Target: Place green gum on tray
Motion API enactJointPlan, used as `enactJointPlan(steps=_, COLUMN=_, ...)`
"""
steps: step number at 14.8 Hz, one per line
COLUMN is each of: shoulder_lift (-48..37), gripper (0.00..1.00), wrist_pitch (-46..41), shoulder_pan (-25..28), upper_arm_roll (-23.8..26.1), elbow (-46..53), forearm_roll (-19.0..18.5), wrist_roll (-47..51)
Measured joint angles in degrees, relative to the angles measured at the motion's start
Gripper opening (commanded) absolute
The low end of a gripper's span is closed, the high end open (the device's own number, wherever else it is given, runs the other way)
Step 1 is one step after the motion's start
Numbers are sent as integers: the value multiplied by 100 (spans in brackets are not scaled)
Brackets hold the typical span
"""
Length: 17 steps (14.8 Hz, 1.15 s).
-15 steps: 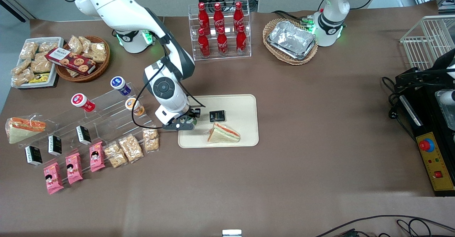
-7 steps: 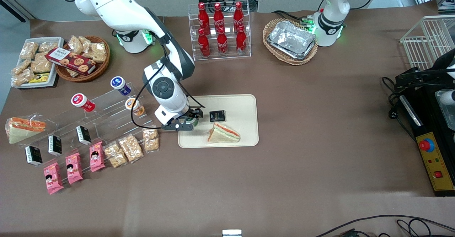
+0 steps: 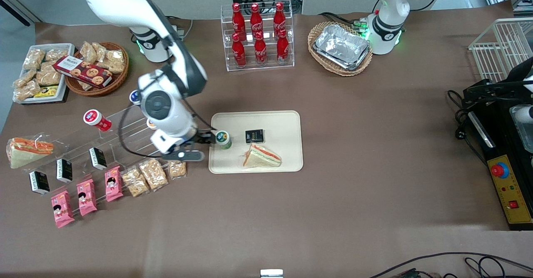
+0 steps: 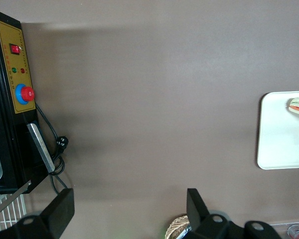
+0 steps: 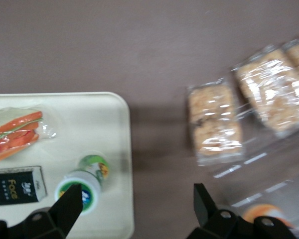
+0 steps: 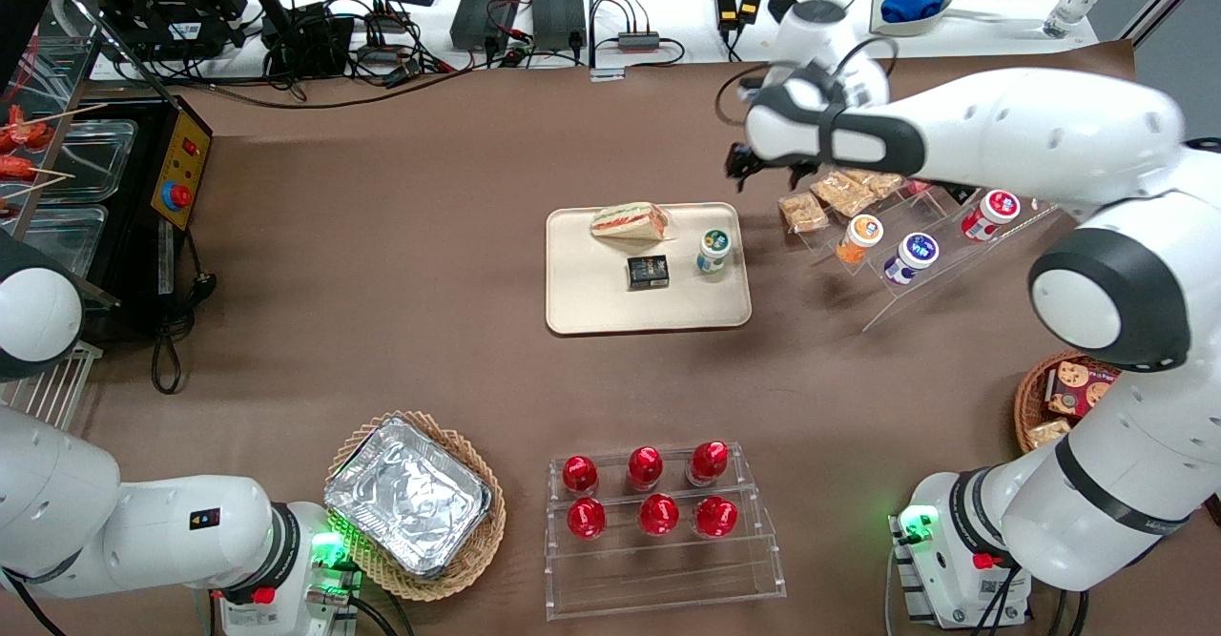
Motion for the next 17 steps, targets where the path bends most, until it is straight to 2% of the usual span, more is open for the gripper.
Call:
enactJointPlan(steps=4, shoulder_lift=-532, gripper=99, wrist_pitch=-939, shoulder_pan=-338, upper_arm_roll=-322, elbow=220, forearm_roll=-2, wrist_roll=-948)
enactJointPlan(steps=7, shoulder_lift=-1025, gripper=100, wrist_pitch=-1630, shoulder_pan=-854, upper_arm_roll=-389, elbow=318, forearm_roll=-2, wrist_roll=-1595)
enactJointPlan(steps=10, shoulder_lift=-1345, gripper=100, wrist_pitch=-2531, shoulder_pan=-1320, upper_arm_roll=-411, elbow=820, forearm_roll=-3, wrist_roll=-2116)
enactJointPlan(steps=12, shoulder_lift=-1368, gripper=100, wrist_pitch=-3050, shoulder_pan=-1502, upper_arm_roll=-414, elbow=1291, forearm_roll=-3, wrist_roll=-2249)
enactJointPlan(steps=17, shoulder_lift=-1333, gripper=100, wrist_pitch=-3497, shoulder_pan=-1944, upper_arm_roll=-417, elbow=1735, forearm_roll=-8, wrist_roll=-2389)
